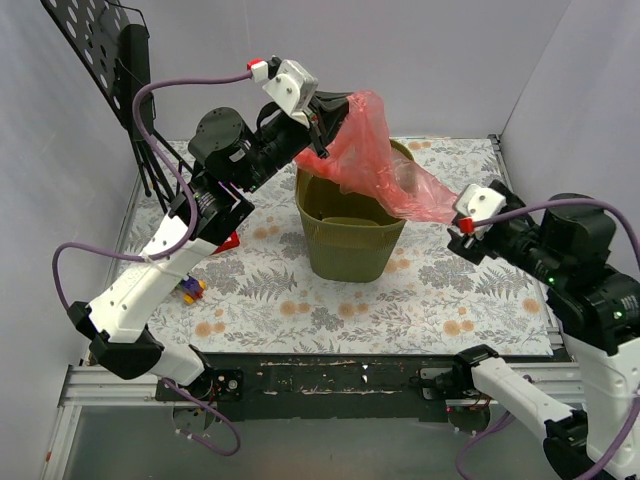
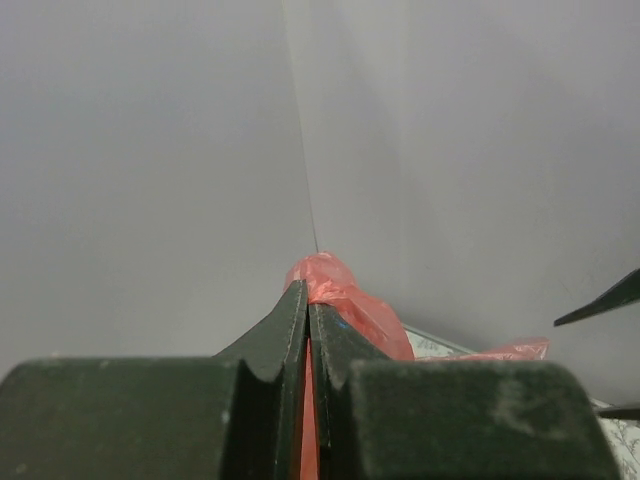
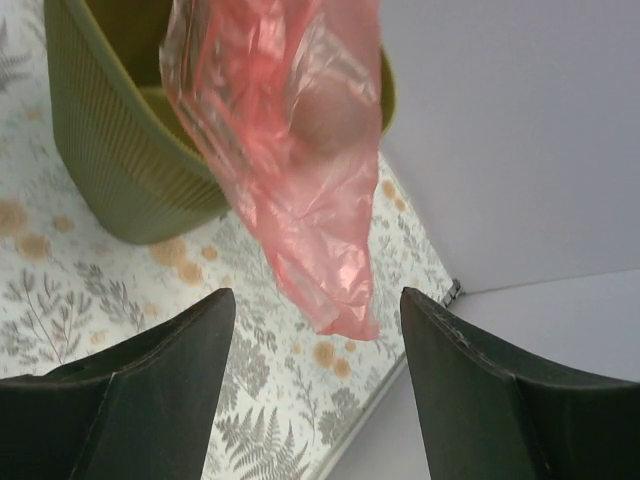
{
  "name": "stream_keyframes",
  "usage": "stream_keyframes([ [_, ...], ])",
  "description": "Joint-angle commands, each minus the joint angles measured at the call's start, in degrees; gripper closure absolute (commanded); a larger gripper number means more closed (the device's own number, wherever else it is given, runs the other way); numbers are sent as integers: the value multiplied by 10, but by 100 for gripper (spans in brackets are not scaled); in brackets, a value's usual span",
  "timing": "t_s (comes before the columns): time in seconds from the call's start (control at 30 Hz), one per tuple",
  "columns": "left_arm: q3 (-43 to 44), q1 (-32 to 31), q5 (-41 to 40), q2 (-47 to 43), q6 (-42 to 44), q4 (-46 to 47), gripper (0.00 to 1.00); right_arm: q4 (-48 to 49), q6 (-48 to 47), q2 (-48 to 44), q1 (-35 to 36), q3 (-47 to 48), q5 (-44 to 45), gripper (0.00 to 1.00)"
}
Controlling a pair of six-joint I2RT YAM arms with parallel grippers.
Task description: Put the trash bags into the trash bin
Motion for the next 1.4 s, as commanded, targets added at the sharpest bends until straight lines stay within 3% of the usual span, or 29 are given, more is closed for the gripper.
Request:
stream_keyframes([
  [0.0, 23, -1, -4, -6, 10, -7, 100, 35, -85, -9, -1, -65, 52, 25],
  [0.3, 22, -1, 5, -7, 18, -9, 100, 187, -117, -23, -1, -160, 130, 28],
  [0.5, 9, -1, 7, -13, 21, -9, 100, 220, -126, -24, -1, -165, 132, 37],
  [0.53, 5, -1, 6, -15, 22, -6, 100, 222, -127, -25, -1, -170, 123, 44],
  [0.67, -2, -1, 10, -14, 24, 3, 100, 199, -124, -18, 0, -164, 72, 94],
  [0.7, -2, -1, 12, -12, 26, 8, 100, 185, -118, -10, -1, -146, 66, 99],
  [0.8, 17, -1, 16, 0, 19, 9, 100, 177, -75, 0, -1, -84, 59, 99],
  [0.9, 52, -1, 25, 14, 18, 3, 100, 235, 4, -3, -1, -33, 111, 99],
  [1.07, 74, -1, 34, 18, 43, -2, 100, 253, 44, 21, -1, 46, 140, 99],
  [1.23, 48, -2, 30, -1, 54, -26, 100, 232, 66, 37, -2, 75, 94, 99],
  [1.37, -35, -1, -8, -52, 96, -31, 100, 233, 80, 24, -2, 37, 67, 99],
])
